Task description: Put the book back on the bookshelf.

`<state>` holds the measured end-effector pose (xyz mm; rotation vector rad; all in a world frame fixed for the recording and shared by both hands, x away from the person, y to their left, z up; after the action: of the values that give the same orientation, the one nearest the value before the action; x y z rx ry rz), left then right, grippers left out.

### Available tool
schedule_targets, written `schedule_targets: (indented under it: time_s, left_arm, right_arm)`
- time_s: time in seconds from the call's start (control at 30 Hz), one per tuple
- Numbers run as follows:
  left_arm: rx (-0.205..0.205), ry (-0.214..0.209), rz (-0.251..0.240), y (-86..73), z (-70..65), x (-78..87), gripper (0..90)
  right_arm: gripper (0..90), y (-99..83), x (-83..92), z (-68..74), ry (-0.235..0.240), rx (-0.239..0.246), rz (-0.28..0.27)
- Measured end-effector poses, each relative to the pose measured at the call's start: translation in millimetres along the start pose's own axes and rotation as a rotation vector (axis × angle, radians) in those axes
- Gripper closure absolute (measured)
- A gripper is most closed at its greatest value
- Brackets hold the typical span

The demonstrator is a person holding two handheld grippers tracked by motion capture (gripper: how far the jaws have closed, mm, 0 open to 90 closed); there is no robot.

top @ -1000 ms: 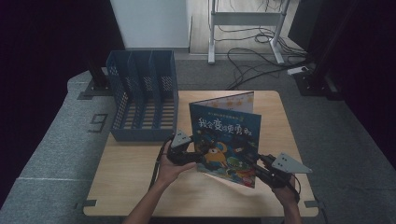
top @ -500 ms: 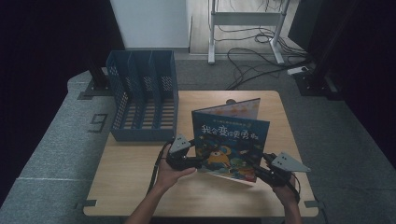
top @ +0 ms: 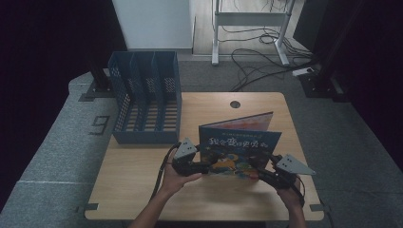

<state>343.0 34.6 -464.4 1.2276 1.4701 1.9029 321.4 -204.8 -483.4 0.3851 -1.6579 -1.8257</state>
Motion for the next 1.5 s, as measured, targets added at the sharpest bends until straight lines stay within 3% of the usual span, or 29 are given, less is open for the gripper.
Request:
schedule_targets:
  time_s: [0.37,0.63,0.87,1.17,1.33,1.5]
  left_arm:
    - [-0.011,0.018,-0.01,1.8,-1.0,1.6,45.2]
    - [-0.004,0.011,-0.027,2.0,-4.4,2.4,49.2]
    - [-0.011,-0.017,-0.034,3.2,-12.3,2.6,49.1]
    - [-0.018,-0.008,-0.034,5.5,-12.7,0.6,48.4]
    - [-0.03,0.005,-0.048,9.2,-12.5,3.8,48.8]
    - [-0.001,0.005,-0.094,15.2,-9.2,13.4,52.0]
  right_arm:
    - [38.9,0.0,-2.7,-5.0,-0.047,-0.031,-0.008]
    - [33.8,0.5,0.2,-16.7,-0.104,-0.113,-0.021]
    - [29.2,4.6,-4.9,-15.5,-0.137,-0.159,-0.036]
    - [24.2,5.0,-11.3,-7.8,-0.162,-0.148,-0.034]
    - [26.6,5.1,-13.3,-4.9,-0.137,-0.151,-0.038]
    - [26.5,4.0,-20.2,3.7,-0.108,-0.108,-0.025]
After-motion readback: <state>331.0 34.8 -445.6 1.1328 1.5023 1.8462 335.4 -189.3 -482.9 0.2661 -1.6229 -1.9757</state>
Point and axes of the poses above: each handheld gripper's, and its own axes: x roughly backward along the jaws, y roughly out of its top, z roughly to its left, the point moved 6 cm from there along -x, roughly forward along the jaws, and after that the axes turned 10 degrees about -x, right-handed, at the moved point
